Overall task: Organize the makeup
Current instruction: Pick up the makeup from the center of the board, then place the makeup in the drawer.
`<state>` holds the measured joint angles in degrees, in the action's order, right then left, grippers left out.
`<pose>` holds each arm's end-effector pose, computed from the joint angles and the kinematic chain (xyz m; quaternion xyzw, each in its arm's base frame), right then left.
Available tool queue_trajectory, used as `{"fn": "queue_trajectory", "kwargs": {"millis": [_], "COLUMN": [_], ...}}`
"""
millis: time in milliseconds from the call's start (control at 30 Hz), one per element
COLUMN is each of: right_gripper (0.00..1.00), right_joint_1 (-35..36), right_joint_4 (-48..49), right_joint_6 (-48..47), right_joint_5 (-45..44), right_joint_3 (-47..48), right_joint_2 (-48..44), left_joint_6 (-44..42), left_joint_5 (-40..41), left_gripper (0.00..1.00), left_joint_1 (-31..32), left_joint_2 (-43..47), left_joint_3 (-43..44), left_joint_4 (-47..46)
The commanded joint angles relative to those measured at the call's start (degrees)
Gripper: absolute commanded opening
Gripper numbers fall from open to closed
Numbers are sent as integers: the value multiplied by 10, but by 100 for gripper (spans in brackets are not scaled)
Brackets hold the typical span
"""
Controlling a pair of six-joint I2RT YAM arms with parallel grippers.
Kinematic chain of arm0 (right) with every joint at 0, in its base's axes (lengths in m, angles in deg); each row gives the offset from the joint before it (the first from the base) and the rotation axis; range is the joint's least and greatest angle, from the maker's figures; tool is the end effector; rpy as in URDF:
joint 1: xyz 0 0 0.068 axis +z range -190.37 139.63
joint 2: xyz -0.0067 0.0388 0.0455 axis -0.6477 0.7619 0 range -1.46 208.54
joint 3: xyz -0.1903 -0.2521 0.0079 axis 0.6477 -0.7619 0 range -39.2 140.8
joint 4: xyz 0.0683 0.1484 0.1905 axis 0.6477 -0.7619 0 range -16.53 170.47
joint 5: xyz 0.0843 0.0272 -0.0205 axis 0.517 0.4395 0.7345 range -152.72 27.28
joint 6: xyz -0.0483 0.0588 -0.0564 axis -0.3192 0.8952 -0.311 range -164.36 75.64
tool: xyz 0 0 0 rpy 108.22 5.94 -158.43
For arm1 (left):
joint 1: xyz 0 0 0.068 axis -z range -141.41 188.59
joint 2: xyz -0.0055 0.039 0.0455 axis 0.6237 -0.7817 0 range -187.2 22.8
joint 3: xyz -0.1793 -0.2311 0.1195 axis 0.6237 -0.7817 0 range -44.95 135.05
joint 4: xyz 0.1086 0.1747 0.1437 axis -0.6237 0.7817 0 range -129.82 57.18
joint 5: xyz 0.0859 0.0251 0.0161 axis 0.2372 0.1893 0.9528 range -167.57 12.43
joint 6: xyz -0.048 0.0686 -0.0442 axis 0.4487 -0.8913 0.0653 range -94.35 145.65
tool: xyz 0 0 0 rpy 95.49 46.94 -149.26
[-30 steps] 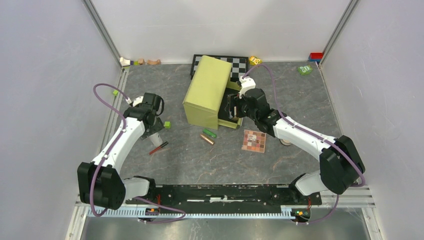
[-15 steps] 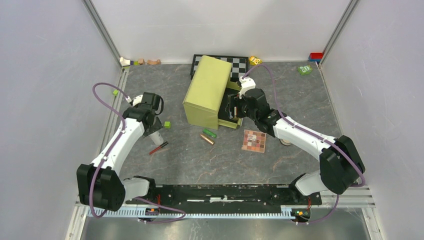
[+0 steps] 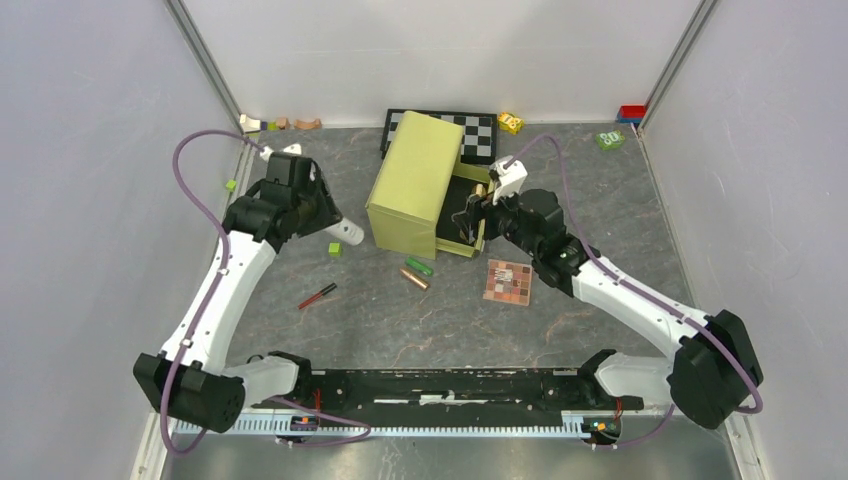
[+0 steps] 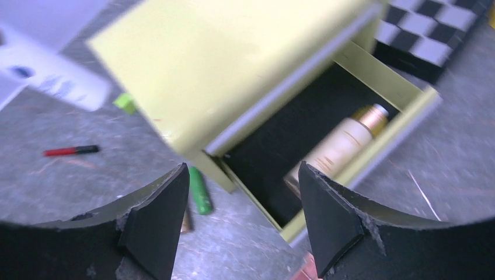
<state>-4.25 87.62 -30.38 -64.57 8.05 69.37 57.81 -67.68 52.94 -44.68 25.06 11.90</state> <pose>0.2521 0.1806 0.3210 -0.1443 0.7877 0.2418 0.5479 0.2324 -0.0444 0.3488 -0.1742 0.9179 -0.0630 0.3511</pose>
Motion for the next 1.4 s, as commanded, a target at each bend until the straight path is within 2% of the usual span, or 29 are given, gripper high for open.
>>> {"fn": "queue_trajectory", "kwargs": {"millis": [0,133,333,433,633,933,1000,1067,1133,1200,1233,1300,1333,1367], "right_gripper": [74,74,74,74,73,70,67,55,42,33,28,24,22,20], "right_joint_1": [3,21,87,102,108,111,112,112,111,112,112,112,111,111], "right_joint_4": [137,195,306,346,329,308,308,303,291,286,284,277,270,265], "right_joint_6": [-46,-72,-198,-210,-201,-180,-169,-160,-155,-153,-154,-150,-147,-147], "right_joint_5": [192,296,287,273,276,295,300,300,296,288,284,264,246,233], "right_joint_3": [-18,-35,-120,-142,-127,-99,-92,-85,-76,-73,-74,-74,-74,-75], "right_joint_2": [-18,-10,-39,-41,-18,18,28,37,41,38,36,29,23,18], "left_joint_6": [-73,-112,-151,-162,-169,-176,-181,-191,-202,-205,-206,-204,-202,-199], "left_joint_5": [-147,-204,-260,-260,-257,-269,-280,-283,-258,-233,-222,-201,-187,-176], "left_gripper": [2,3,2,2,2,2,2,4,14,28,48,64,78,98], "left_joint_1": [37,75,127,163,206,231,234,236,236,235,235,234,233,231], "left_joint_2": [-27,-43,-77,-91,-106,-120,-122,-122,-115,-107,-103,-99,-99,-98], "left_joint_3": [83,119,164,170,177,198,201,201,202,203,204,214,222,231], "left_joint_4": [-10,-7,26,30,30,30,29,28,28,22,16,6,2,-3]}}
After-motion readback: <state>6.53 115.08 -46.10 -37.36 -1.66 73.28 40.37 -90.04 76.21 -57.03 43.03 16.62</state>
